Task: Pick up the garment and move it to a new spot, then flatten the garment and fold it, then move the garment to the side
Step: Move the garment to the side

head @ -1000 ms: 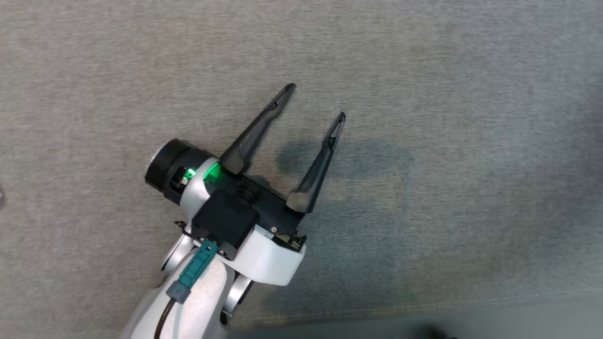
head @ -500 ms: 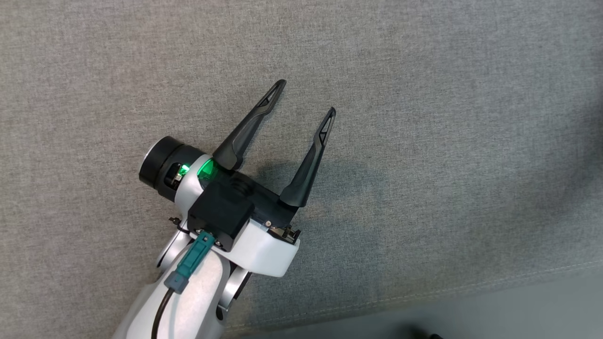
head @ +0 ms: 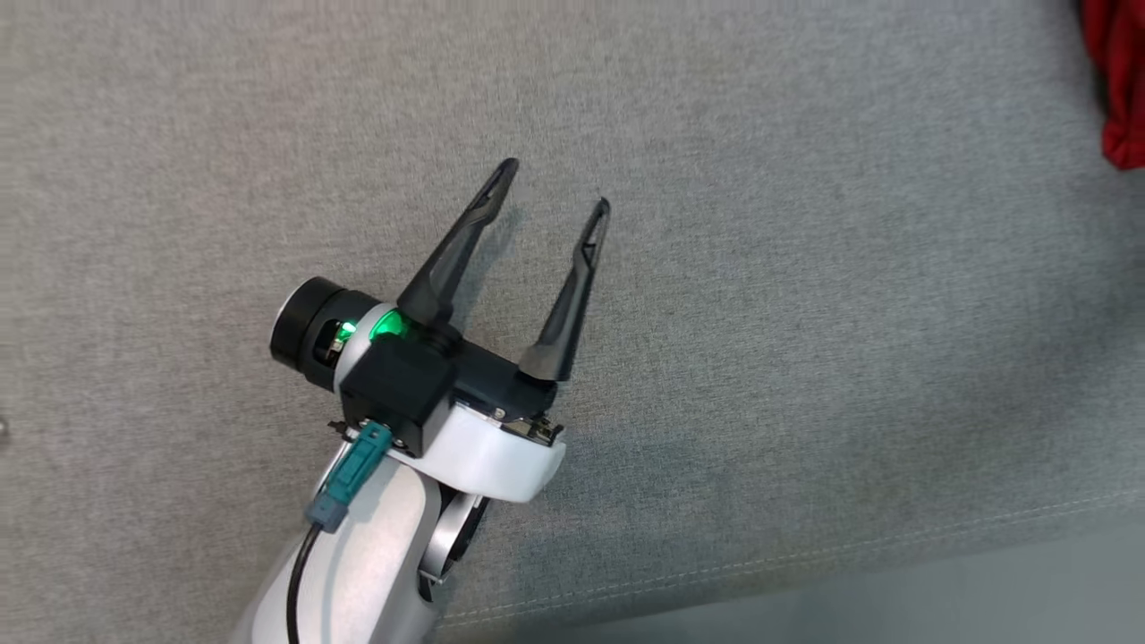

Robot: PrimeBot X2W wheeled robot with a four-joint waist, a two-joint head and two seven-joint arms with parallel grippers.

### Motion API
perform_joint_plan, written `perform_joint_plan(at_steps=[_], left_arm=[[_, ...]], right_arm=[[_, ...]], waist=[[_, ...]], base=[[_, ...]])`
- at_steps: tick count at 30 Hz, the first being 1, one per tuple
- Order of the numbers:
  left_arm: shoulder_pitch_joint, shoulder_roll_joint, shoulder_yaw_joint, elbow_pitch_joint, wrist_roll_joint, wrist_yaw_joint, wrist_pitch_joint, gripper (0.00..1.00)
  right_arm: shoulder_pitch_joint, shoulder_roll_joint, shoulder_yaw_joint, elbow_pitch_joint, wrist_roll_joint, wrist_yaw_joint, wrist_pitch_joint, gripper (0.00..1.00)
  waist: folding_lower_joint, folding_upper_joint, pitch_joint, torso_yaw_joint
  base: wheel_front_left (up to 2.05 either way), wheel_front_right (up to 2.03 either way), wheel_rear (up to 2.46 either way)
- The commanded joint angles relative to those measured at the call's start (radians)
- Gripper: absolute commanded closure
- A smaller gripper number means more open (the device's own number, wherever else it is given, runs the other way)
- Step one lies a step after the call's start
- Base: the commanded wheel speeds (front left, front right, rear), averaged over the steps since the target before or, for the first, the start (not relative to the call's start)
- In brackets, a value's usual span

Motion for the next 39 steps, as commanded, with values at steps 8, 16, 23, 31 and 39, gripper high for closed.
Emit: perform_joint_plan(at_steps=[8, 16, 23, 31, 39], left_arm=[[0.078, -0.012, 0.089, 0.025, -0.064, 0.069, -0.027, 0.00], [0.161, -0.019, 0.137, 0.031, -0.094, 0.128, -0.031, 0.00], [0.218, -0.022, 0.151, 0.033, -0.115, 0.140, -0.031, 0.00], [0.304, -0.025, 0.196, 0.026, -0.127, 0.143, -0.031, 0.00], [0.374, -0.026, 0.229, -0.020, -0.135, 0.142, -0.031, 0.00]], right_arm=[[0.122, 0.129, 0.177, -0.215, -0.110, 0.000, -0.006, 0.00], [0.287, 0.174, 0.469, -0.314, 0.023, 0.000, -0.006, 0.00], [0.429, 0.177, 0.740, -0.410, 0.211, 0.000, -0.006, 0.00], [0.690, 0.177, 0.995, -0.723, 0.331, 0.000, -0.006, 0.00], [0.936, 0.154, 1.081, -0.993, 0.390, 0.000, -0.006, 0.00]], waist=[[0.0000, 0.0000, -0.172, 0.042], [0.0000, 0.0000, -0.302, 0.106], [0.0000, 0.0000, -0.397, 0.157], [0.0000, 0.0000, -0.506, 0.208], [0.0000, 0.0000, -0.568, 0.246]], base=[[0.00, 0.00, 0.00], [0.00, 0.00, 0.00], [0.00, 0.00, 0.00], [0.00, 0.00, 0.00], [0.00, 0.00, 0.00]])
